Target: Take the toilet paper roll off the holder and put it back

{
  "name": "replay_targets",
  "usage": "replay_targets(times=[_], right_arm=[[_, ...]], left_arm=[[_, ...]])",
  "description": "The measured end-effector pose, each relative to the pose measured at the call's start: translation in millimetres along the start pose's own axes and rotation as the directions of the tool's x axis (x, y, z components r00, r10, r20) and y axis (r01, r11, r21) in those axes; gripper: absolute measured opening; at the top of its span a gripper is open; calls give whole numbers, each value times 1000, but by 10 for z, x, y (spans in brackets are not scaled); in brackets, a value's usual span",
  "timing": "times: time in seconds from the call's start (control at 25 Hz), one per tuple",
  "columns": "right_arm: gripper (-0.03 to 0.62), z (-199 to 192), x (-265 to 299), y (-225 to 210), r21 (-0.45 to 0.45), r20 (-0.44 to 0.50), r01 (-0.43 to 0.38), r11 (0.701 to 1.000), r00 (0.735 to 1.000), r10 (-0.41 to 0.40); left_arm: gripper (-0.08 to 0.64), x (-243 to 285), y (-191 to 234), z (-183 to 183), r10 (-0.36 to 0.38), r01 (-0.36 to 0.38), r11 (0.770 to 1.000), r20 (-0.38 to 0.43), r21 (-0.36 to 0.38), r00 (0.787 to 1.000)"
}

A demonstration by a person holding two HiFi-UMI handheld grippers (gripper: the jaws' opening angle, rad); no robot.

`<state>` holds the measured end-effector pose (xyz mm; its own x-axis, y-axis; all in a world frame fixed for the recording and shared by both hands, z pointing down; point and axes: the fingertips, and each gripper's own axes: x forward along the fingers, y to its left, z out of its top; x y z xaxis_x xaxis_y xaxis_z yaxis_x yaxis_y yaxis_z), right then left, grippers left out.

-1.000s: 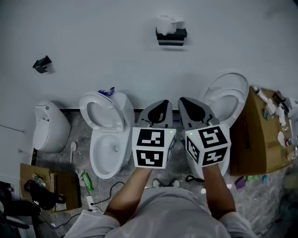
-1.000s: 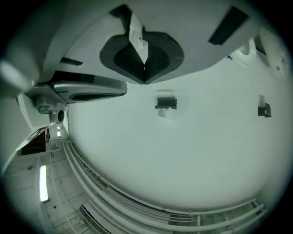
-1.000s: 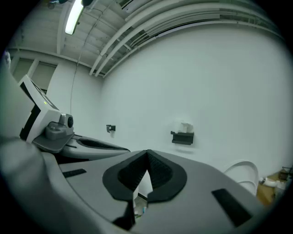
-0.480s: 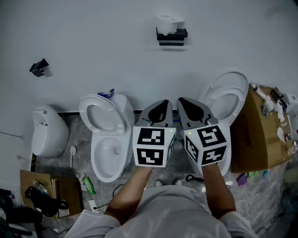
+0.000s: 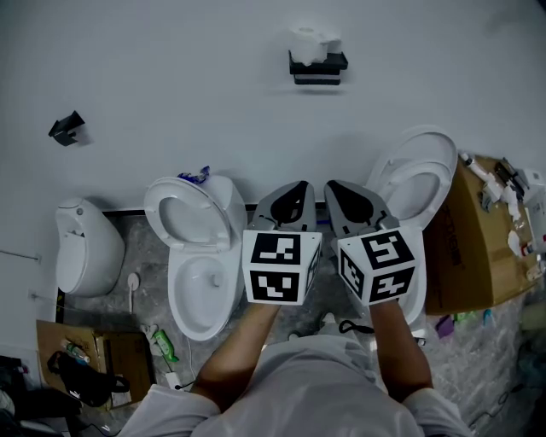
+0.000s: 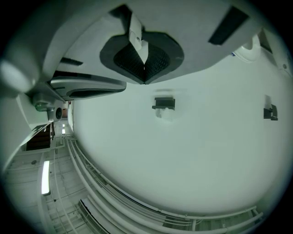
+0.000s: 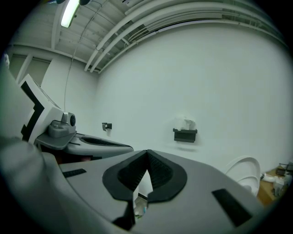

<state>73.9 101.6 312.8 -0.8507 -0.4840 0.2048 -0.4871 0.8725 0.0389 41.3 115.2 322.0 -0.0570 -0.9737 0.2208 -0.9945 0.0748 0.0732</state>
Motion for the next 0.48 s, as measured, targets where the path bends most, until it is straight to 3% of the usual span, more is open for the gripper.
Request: replay_targets(times=[0.48], right_arm=[[2,37,477,-364,9,15,-25,1000,1000,25]], left_arm=[[5,578,156,116,13,-13,1000,6,16,1000]])
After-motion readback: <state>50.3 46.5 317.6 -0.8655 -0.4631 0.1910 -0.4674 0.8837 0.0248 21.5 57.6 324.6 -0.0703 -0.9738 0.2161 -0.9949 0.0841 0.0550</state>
